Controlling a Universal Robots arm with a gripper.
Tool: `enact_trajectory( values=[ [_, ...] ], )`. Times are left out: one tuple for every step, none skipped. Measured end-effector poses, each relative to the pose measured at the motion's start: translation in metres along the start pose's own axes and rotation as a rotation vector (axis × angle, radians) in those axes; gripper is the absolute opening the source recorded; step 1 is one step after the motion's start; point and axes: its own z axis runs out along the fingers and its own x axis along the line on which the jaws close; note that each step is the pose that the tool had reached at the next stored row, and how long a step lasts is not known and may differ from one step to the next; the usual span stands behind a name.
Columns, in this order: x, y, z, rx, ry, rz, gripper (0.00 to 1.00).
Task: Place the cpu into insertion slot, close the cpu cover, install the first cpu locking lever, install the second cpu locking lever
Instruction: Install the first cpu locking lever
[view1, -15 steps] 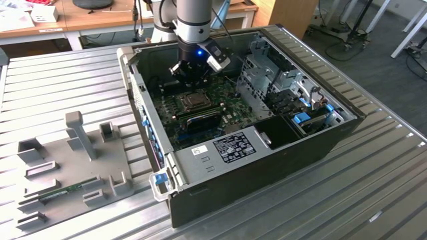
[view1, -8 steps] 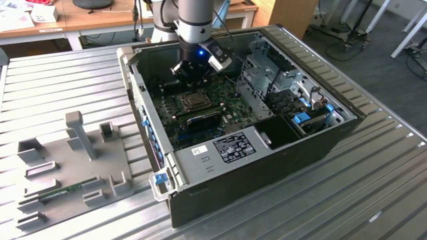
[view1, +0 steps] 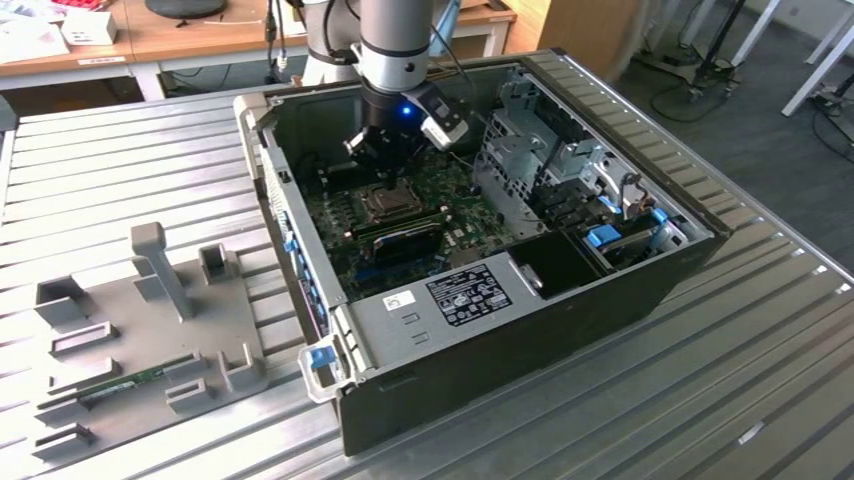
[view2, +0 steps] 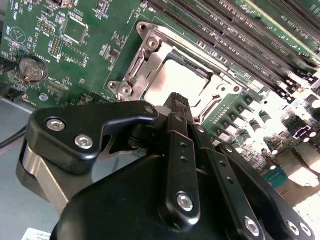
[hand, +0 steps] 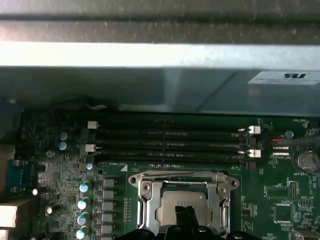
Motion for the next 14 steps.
enact_trajectory(
  values=[
    [0.0,0.0,0.0,0.0001,0.0,0.0,0.1],
    [0.0,0.0,0.0,0.0001,0.0001,0.0,0.1],
    [0.0,-0.0001,0.0,0.0001,0.0,0.0,0.1],
    [0.0,-0.0002,-0.0001,0.0002,0.0001,0.0,0.1],
    [0.0,-0.0002,-0.0005,0.0004,0.0002,0.0,0.1],
    [0.0,-0.0002,-0.001,0.0003,0.0002,0.0,0.1],
    [-0.0001,-0.0001,-0.0014,0.0001,0.0,0.0,0.1],
    [-0.0001,-0.0001,-0.0018,0.0001,0.0,0.0,0.1],
    [-0.0001,-0.0001,-0.0018,-0.0001,-0.0001,0.0,0.1],
    [-0.0001,-0.0004,-0.0018,-0.0002,-0.0001,0.0,0.1],
    [-0.0001,-0.001,-0.0019,0.0,0.0,0.0,0.1],
    [-0.0001,-0.0014,-0.002,0.0001,0.0,0.0,0.1],
    [-0.0001,-0.0014,-0.0019,0.0,0.0,0.0,0.1],
    [-0.0001,-0.0019,-0.002,0.0001,0.0,0.0,0.1]
  ],
)
